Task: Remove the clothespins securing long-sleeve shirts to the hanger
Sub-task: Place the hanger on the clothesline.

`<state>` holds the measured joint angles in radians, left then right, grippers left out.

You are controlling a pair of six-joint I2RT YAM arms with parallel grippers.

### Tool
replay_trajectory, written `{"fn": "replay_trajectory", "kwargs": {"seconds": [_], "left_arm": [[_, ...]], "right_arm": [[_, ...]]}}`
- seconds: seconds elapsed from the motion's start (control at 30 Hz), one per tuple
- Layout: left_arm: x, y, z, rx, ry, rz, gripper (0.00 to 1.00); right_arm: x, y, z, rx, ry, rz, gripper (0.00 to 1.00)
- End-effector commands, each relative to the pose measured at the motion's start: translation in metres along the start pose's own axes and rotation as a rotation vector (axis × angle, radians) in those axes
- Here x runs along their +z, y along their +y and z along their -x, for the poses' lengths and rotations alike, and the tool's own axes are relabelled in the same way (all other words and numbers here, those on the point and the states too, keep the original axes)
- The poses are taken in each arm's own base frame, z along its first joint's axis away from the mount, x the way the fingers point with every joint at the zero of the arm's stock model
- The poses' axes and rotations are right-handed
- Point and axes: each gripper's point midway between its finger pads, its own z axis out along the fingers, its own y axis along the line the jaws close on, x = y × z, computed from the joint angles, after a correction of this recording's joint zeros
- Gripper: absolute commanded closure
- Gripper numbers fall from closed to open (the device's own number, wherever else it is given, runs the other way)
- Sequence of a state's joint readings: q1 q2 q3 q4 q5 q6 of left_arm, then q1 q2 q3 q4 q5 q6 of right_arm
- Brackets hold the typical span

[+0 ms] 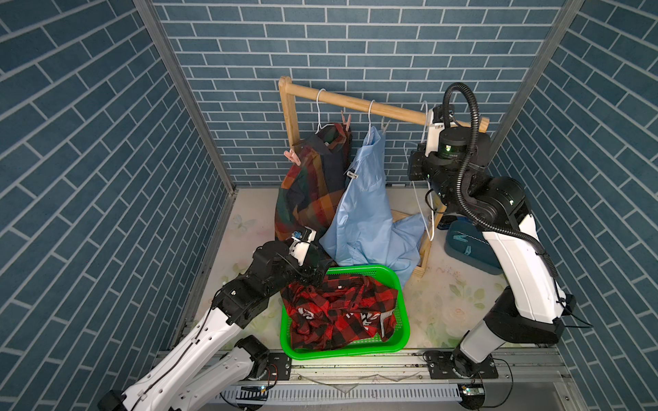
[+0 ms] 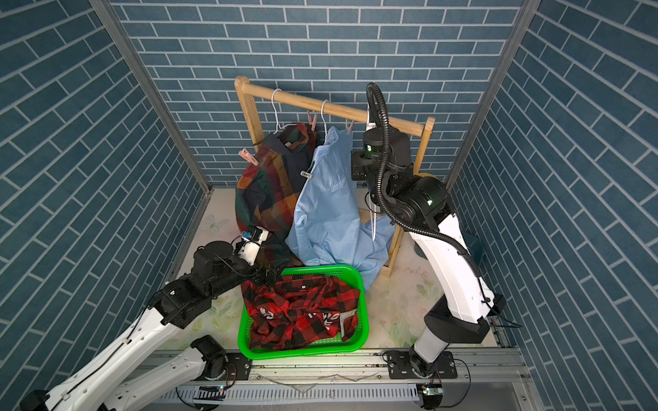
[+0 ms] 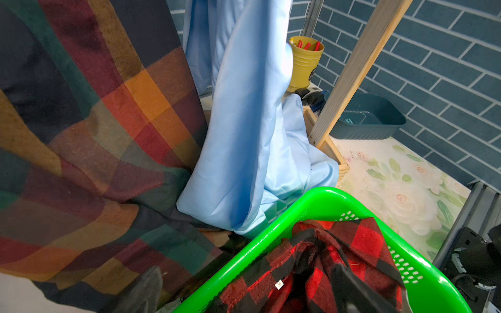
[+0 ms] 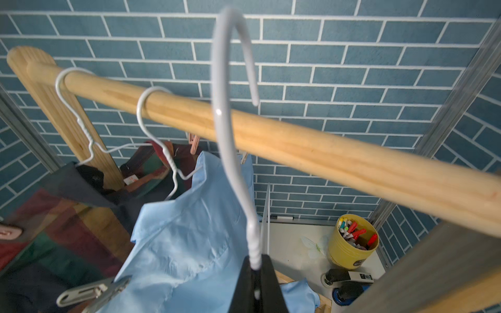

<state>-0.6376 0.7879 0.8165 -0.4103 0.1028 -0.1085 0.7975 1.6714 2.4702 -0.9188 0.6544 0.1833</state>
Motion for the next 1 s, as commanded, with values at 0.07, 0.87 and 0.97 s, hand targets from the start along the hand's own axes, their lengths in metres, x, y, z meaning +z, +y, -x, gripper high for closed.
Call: {"fn": "replay_trajectory", "kwargs": {"seconds": [0.07, 0.87, 0.97], "left_arm": [[-0.002, 0.003, -0.011, 0.012, 0.012, 0.009, 0.00], [-0.005, -0.010, -0.007, -0.005, 0.012, -0.066, 0.00], [-0.004, -0.010, -0.008, -0.006, 0.013, -0.065, 0.00]], "right_arm": [[0.004, -0.021, 0.009, 0.030, -0.005, -0.052, 1.00], [0.065, -0.073, -0.061, 0.195, 0.177, -0.186, 1.00], [0.067, -0.071, -0.074, 0.205, 0.200, -0.181, 1.00]]}}
